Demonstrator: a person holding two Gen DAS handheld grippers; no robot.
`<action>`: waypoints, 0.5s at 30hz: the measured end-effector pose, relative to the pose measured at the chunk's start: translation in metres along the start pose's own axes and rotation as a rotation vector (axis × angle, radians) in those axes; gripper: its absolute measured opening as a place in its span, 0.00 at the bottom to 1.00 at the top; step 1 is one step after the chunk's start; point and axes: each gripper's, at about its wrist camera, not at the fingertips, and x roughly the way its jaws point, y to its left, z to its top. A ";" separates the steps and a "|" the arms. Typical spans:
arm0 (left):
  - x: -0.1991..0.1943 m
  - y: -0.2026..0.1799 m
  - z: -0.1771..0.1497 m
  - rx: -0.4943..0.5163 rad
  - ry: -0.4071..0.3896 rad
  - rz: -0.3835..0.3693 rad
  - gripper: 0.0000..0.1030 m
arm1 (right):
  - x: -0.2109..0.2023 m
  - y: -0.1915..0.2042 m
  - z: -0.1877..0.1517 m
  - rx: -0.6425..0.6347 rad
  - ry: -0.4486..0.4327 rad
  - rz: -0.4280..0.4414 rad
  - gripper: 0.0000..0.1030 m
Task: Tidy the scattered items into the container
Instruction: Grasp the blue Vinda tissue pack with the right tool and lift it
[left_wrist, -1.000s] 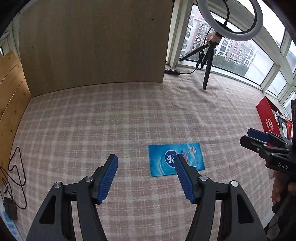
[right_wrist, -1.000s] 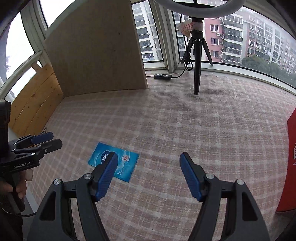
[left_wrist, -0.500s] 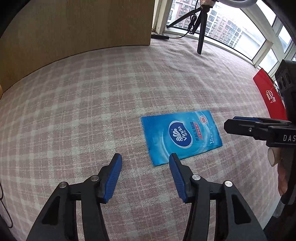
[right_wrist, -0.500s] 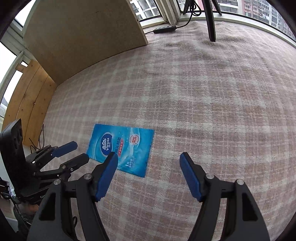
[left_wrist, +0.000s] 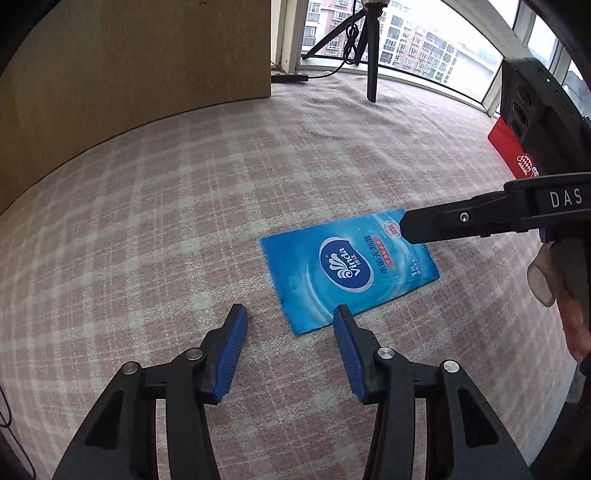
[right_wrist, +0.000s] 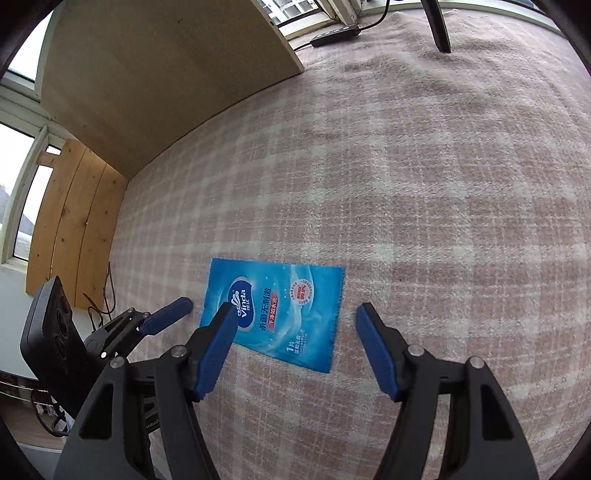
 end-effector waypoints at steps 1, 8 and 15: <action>0.001 -0.001 0.000 0.003 0.000 -0.001 0.44 | 0.001 0.001 0.001 -0.002 0.001 0.006 0.63; 0.001 -0.001 0.000 0.006 -0.006 -0.015 0.44 | 0.010 -0.004 0.001 0.079 0.037 0.140 0.48; 0.001 0.000 0.000 -0.001 -0.011 -0.022 0.44 | 0.021 -0.007 -0.010 0.117 0.053 0.212 0.20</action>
